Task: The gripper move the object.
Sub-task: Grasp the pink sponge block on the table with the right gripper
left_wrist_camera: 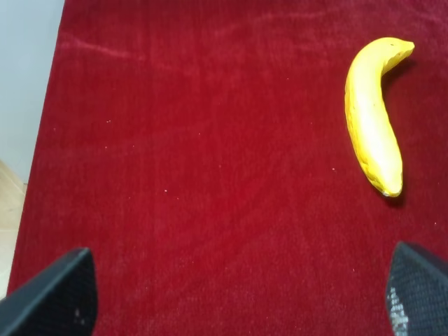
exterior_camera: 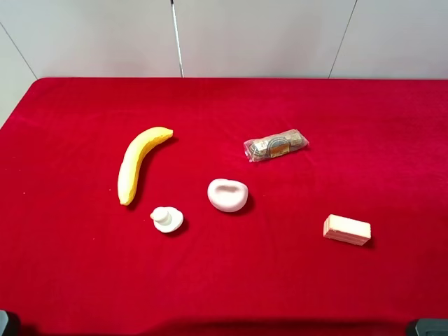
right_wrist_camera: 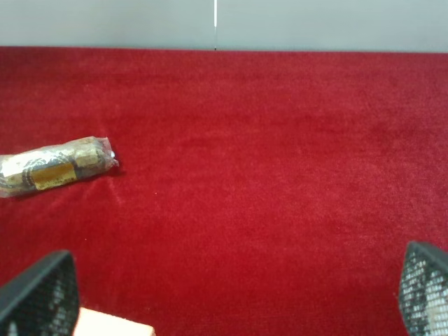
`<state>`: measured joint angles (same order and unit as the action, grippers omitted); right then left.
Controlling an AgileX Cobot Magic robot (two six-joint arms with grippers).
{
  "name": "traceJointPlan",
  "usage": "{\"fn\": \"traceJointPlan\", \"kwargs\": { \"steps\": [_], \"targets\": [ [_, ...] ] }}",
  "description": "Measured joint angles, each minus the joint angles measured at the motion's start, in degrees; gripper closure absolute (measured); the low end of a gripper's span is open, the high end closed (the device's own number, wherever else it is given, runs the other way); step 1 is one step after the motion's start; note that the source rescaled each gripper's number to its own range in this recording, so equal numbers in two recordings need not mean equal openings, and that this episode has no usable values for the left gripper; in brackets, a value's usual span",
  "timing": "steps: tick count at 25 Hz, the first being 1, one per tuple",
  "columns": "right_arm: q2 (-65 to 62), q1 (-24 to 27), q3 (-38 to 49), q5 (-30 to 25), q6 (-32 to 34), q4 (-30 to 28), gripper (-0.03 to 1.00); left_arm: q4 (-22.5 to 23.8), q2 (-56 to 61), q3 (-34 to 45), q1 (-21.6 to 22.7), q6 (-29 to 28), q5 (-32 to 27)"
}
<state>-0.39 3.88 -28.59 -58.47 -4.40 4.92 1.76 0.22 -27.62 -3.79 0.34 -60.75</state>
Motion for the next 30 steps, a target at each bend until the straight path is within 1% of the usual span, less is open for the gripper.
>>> {"fn": "traceJointPlan", "kwargs": {
  "steps": [10,21,25,30],
  "targets": [
    [1.69,0.00,0.00,0.00,0.00,0.05,-0.03,0.00,0.00,0.00,0.00,0.00,0.00],
    [18.17,0.00,-0.17,0.04,-0.71,1.29,-0.03,0.00,0.00,0.00,0.00,0.00,0.00],
    [23.48,0.00,-0.53,0.16,-3.80,1.38,-0.03,0.00,0.00,0.00,0.00,0.00,0.00],
    [28.99,0.00,-0.53,0.21,-10.77,1.50,-0.03,0.00,0.00,0.00,0.00,0.00,0.00]
  ]
}}
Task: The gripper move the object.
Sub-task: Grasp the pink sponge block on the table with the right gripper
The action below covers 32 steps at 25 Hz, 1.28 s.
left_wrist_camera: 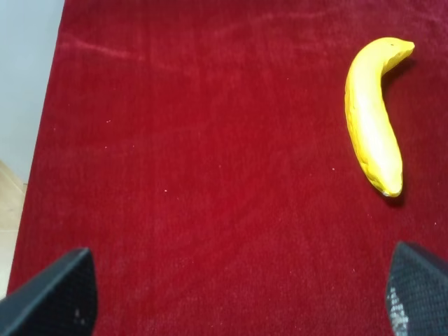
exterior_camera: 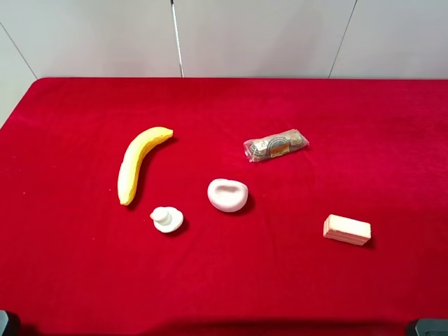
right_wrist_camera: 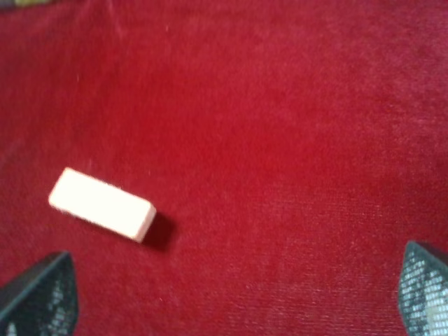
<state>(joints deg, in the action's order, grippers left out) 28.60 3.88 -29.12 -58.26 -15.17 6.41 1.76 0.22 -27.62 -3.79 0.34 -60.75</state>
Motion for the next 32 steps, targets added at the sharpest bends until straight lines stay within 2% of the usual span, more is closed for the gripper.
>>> {"fn": "traceJointPlan", "kwargs": {
  "steps": [6,16,22,32],
  "targets": [
    [5.93,0.00,0.00,0.06,-7.37,0.00,-0.03,0.00,0.00,0.00,0.00,0.00,0.00],
    [17.45,-0.45,0.00,0.97,-12.20,0.00,-0.03,0.00,0.00,0.00,0.00,0.00,0.00],
    [22.30,-6.95,0.00,5.01,-12.39,-1.52,-0.03,0.00,0.00,0.00,0.00,0.00,0.00],
    [30.04,-17.12,0.00,8.75,-14.56,-1.93,-0.03,0.00,0.00,0.00,0.00,0.00,0.00]
  ]
}}
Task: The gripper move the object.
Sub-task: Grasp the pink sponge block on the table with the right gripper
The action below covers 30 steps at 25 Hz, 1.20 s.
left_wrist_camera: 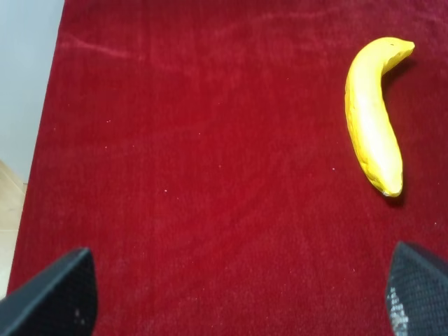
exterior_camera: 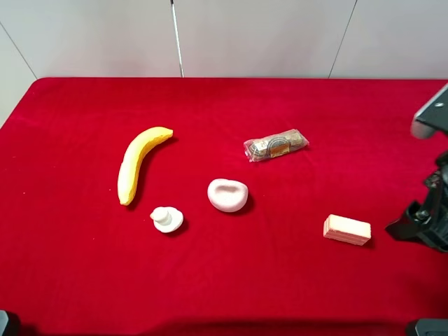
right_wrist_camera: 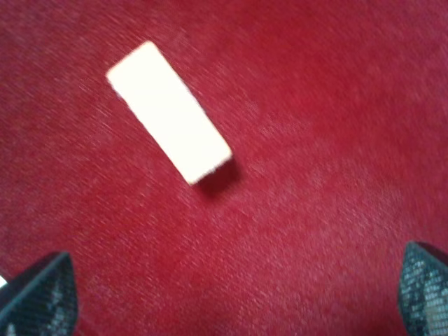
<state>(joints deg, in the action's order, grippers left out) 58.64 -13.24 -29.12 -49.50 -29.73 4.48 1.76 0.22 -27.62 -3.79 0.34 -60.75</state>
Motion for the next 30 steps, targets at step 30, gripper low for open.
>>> {"fn": "traceJointPlan", "kwargs": {
  "steps": [30],
  "targets": [
    [21.37,-12.83,-0.02,14.39,-0.15,-5.65,-0.03,0.00,0.00,0.00,0.00,0.00,0.00]
  ]
}}
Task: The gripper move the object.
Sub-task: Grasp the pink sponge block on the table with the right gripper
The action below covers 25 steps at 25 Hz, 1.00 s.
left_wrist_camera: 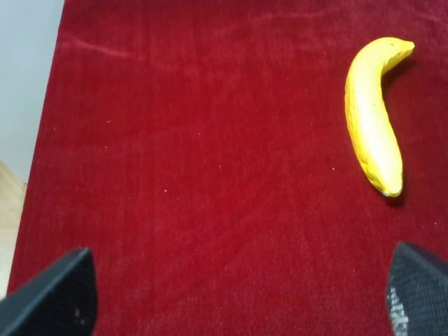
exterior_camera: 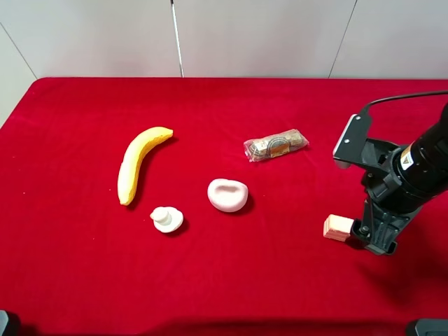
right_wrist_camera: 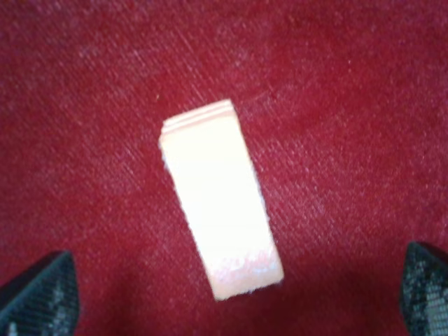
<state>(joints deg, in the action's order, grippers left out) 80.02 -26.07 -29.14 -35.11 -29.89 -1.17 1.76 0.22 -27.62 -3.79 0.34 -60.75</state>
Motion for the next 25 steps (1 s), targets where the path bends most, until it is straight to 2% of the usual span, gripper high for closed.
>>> {"fn": "traceJointPlan", "kwargs": {
  "steps": [8,14,25],
  "targets": [
    [5.40,0.00,-0.04,2.28,0.24,-0.61,-0.03,0.00,0.00,0.00,0.00,0.00,0.00],
    [7.98,0.00,-0.06,6.43,4.10,-3.00,-0.03,0.00,0.00,0.00,0.00,0.00,0.00],
    [12.30,0.00,-0.11,7.73,7.56,-4.65,-0.03,0.00,0.00,0.00,0.00,0.00,0.00]
  ]
}}
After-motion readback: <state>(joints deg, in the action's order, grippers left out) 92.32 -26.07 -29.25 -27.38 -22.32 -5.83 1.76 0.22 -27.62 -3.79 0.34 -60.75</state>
